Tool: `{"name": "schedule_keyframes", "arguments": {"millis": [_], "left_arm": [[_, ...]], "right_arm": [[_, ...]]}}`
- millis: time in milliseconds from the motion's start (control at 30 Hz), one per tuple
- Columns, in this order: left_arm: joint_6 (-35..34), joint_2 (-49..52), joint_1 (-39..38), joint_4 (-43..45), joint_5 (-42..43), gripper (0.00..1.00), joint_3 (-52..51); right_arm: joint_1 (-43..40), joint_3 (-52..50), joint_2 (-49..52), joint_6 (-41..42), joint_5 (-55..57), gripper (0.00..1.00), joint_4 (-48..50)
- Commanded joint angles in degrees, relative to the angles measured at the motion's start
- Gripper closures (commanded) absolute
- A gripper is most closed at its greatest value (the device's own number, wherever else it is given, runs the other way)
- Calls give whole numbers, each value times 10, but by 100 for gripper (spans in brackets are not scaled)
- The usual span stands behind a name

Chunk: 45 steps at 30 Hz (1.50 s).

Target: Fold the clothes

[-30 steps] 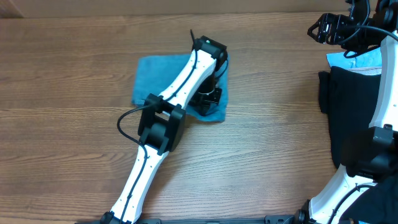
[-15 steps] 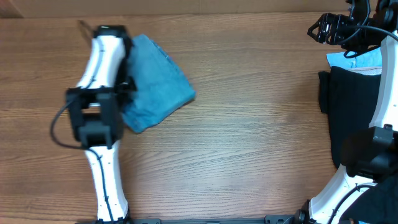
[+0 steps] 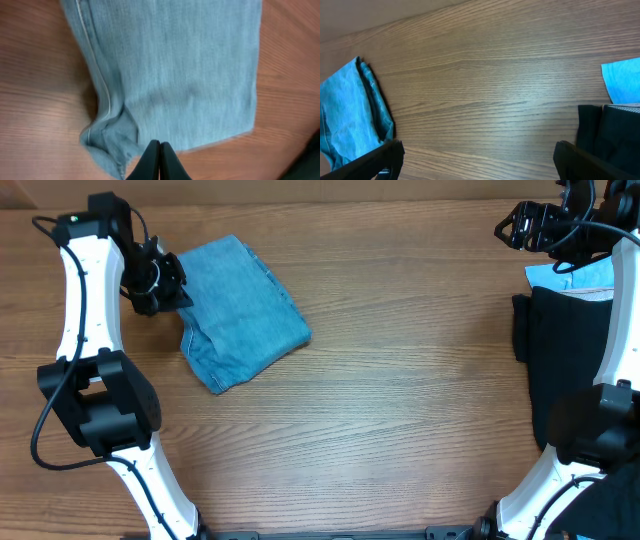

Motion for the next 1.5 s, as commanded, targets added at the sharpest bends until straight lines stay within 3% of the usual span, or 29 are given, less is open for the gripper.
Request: {"name": "schedule_keyframes", "arguments": {"millis": [0, 133, 267, 367, 500, 600, 700, 833, 933, 1100, 1233, 1367, 1467], "left_arm": [[-14, 9, -3, 70, -11, 96, -79], [-22, 9, 0, 204, -23, 96, -207], [-31, 9, 3, 277, -50, 96, -283], [-26, -6, 3, 254, 1, 96, -235], [-27, -71, -24, 184, 122, 96, -85], [-31, -86, -88, 196, 118, 96, -64], [-33, -43, -188, 250, 115, 96, -65], [-55, 27, -262, 290, 110, 96, -65], [-57, 75, -280, 262, 53, 96, -65], [-56, 100, -269, 134, -145, 96, -65], [-53, 100, -238, 36, -241, 96, -65], [-59, 100, -194, 18, -250, 96, -65], [-35, 87, -160, 25, -164, 96, -45]], "right_arm": [[0, 2, -2, 0, 0, 0, 3], [0, 2, -2, 0, 0, 0, 3], [0, 2, -2, 0, 0, 0, 3], [0, 2, -2, -1, 0, 0, 3], [0, 2, -2, 0, 0, 0, 3], [0, 2, -2, 0, 0, 0, 3], [0, 2, -2, -1, 0, 0, 3], [0, 2, -2, 0, 0, 0, 3], [0, 2, -2, -1, 0, 0, 3], [0, 2, -2, -1, 0, 0, 3], [0, 2, -2, -1, 0, 0, 3], [0, 2, -2, 0, 0, 0, 3], [0, 2, -2, 0, 0, 0, 3]]}}
